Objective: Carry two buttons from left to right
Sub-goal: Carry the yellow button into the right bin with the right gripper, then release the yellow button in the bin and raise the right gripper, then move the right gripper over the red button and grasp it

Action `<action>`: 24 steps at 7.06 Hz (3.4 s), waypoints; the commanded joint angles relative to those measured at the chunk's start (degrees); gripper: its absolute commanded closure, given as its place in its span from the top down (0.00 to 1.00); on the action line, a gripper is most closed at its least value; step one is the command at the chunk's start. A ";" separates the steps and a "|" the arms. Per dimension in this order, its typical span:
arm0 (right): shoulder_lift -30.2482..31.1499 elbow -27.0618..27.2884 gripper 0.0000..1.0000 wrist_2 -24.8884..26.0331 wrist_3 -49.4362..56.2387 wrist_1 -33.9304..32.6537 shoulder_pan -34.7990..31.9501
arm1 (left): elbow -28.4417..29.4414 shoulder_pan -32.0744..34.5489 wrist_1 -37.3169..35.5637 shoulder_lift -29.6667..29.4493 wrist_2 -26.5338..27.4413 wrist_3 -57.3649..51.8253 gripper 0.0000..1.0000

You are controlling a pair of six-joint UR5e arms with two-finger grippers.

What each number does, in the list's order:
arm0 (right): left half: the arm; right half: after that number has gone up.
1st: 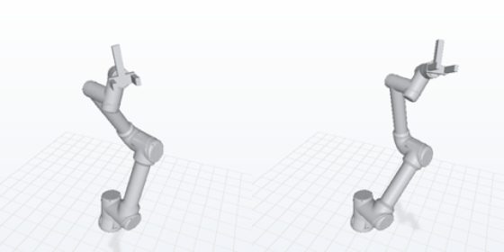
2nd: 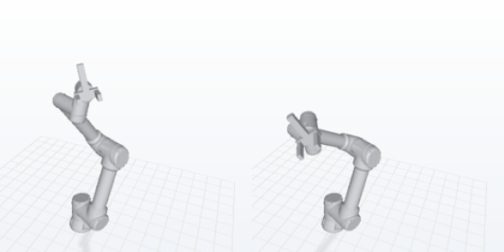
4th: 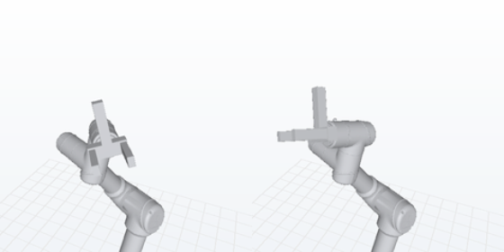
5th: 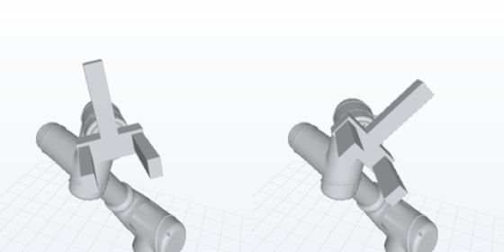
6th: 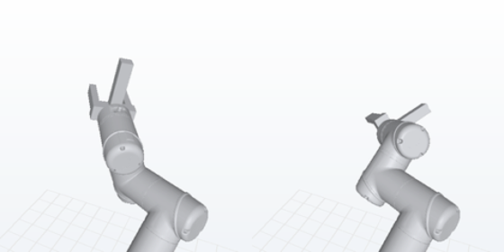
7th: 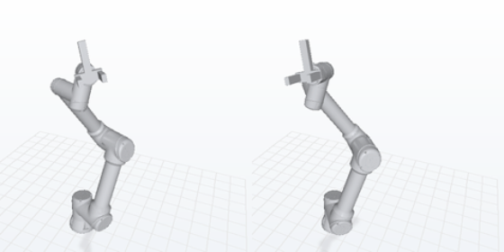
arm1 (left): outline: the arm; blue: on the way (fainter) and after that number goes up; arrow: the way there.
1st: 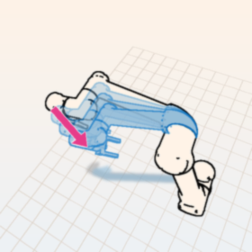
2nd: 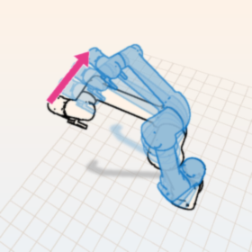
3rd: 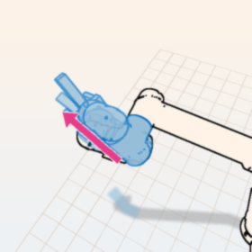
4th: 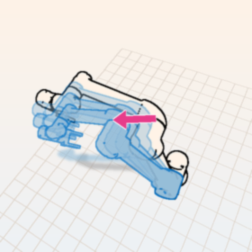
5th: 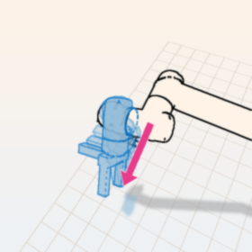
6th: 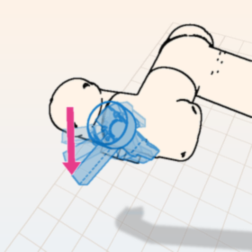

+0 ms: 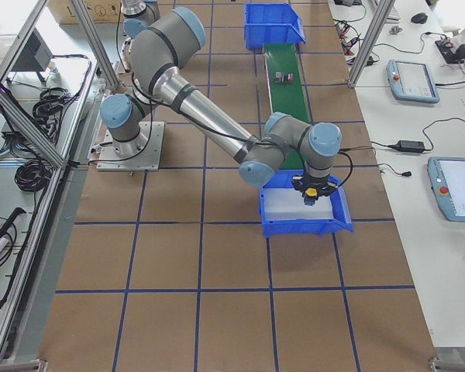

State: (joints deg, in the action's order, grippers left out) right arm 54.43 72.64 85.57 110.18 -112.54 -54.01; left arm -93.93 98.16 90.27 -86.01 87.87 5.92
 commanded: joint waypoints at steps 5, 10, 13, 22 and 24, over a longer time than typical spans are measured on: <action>-4.51 -0.22 0.43 0.82 6.45 0.21 0.39 | 0.07 0.01 0.35 0.23 0.02 -0.56 1.00; 1.18 -1.79 1.00 3.54 -3.36 6.86 -0.31 | 0.33 0.10 0.35 0.23 -0.07 -0.73 1.00; 7.43 -1.36 1.00 2.85 -18.86 9.88 -4.52 | 0.86 -0.25 0.26 -0.21 -0.24 -0.73 1.00; 12.55 8.13 1.00 3.36 -87.63 5.85 -32.10 | 0.86 0.19 1.31 -0.30 -0.42 -0.73 1.00; 12.54 7.96 1.00 3.37 -104.30 5.67 -35.80 | 0.86 0.10 1.31 -0.21 -0.24 -0.73 1.00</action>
State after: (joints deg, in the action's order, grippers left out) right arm 67.10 80.74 88.97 15.69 -106.27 -87.53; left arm -93.13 98.33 91.58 -86.24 87.55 5.19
